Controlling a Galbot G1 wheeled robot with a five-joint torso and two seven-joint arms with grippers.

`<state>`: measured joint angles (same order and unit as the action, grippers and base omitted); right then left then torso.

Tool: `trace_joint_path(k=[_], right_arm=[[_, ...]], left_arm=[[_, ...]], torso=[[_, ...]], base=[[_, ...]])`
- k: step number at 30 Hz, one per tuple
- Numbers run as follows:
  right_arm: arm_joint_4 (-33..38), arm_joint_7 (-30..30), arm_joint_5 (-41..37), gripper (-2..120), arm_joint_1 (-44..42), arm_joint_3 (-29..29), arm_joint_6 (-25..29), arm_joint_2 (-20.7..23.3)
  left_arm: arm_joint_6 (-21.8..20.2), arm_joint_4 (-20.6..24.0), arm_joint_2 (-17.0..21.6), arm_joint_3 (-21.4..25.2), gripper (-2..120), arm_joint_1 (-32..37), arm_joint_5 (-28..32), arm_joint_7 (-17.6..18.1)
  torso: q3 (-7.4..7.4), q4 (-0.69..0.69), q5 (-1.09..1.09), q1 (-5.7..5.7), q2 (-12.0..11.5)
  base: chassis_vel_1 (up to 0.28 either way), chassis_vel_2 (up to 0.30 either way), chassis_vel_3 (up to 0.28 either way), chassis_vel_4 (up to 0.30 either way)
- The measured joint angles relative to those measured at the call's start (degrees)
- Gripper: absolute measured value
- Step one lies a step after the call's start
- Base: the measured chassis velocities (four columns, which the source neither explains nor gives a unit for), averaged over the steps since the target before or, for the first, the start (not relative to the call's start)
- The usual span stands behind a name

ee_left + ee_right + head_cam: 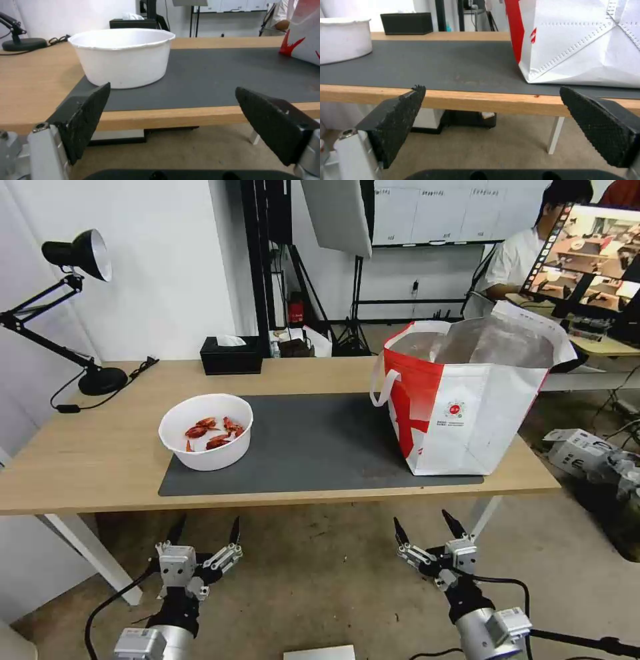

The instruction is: Pick up the trash from the table and place it into the takeout bag.

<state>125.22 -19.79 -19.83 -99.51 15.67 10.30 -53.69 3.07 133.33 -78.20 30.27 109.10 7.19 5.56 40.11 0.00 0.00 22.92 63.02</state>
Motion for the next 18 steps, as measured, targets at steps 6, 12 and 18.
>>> trace_joint_path(k=[6,12,18], right_arm=[[0.0,0.0,0.0,100,0.0,0.0,0.0,0.0],[0.0,-0.1,0.0,100,0.0,0.0,0.0,0.0],[0.0,-0.1,0.0,100,0.0,0.0,0.0,0.0]], left_arm=[[-2.9,1.4,2.0,2.1,100,-2.5,3.4,0.4],[-8.2,3.7,5.3,7.9,100,-6.0,11.4,3.6],[-16.2,4.2,11.2,13.8,100,-12.7,24.6,9.6]], torso=[[0.00,0.00,0.00,0.00,0.0],[0.00,0.00,0.00,0.00,0.0],[0.00,-0.02,-0.02,0.01,0.0]], base=[[0.000,0.000,0.000,0.000],[0.000,0.000,0.000,0.000],[0.000,0.000,0.000,0.000]])
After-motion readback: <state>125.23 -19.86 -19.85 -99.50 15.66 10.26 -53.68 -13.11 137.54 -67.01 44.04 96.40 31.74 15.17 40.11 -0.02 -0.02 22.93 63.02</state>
